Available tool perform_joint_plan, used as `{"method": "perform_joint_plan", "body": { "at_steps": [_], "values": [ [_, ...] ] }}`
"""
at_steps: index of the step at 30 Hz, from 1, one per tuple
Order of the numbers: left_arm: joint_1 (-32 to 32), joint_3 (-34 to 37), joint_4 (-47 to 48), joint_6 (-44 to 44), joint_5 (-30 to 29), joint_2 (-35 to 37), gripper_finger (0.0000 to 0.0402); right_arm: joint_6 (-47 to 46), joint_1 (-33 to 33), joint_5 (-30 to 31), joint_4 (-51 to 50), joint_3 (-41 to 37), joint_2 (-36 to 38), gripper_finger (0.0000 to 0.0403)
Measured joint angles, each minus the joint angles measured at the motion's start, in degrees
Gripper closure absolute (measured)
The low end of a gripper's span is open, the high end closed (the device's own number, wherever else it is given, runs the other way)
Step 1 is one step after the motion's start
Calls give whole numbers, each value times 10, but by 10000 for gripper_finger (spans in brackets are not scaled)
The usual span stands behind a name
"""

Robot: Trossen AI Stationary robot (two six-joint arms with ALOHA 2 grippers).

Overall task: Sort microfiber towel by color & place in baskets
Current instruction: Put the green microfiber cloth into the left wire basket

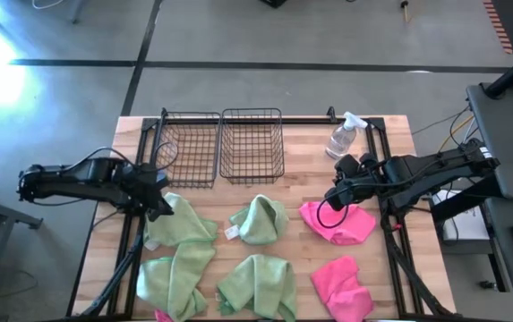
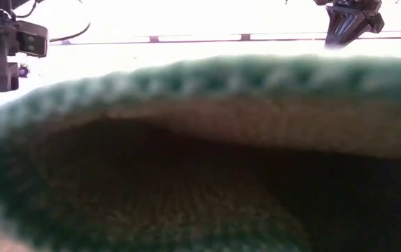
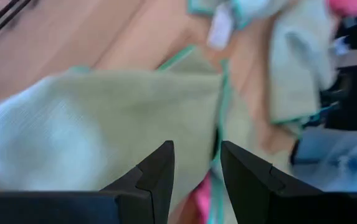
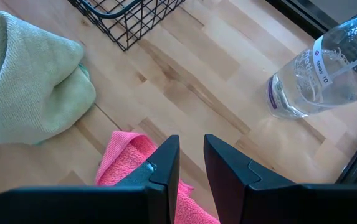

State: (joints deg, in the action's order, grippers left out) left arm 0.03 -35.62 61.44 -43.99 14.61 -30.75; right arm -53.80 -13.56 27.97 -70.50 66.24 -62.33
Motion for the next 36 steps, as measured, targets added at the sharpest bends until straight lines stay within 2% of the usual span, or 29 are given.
{"method": "perform_joint_plan", "body": {
  "at_steps": [3,6,10,15,23,29,36],
  "values": [
    [0,-13,41,3,-1,-8,286,5,0,0,0,0,0,335],
    [0,-23,35,17,4,-11,286,11,0,0,0,0,0,335],
    [0,-36,7,47,53,-10,286,13,0,-1,0,0,0,335],
    [-2,-41,-6,42,100,-11,286,13,0,-26,0,0,0,335],
    [-28,-41,-65,30,99,-37,286,-2,0,-31,0,0,0,335],
    [-100,-71,-51,31,31,-84,286,-6,0,-31,0,0,0,335],
    [-207,-113,59,-25,-83,-137,286,-2,0,-30,0,0,0,335]
  ]
}}
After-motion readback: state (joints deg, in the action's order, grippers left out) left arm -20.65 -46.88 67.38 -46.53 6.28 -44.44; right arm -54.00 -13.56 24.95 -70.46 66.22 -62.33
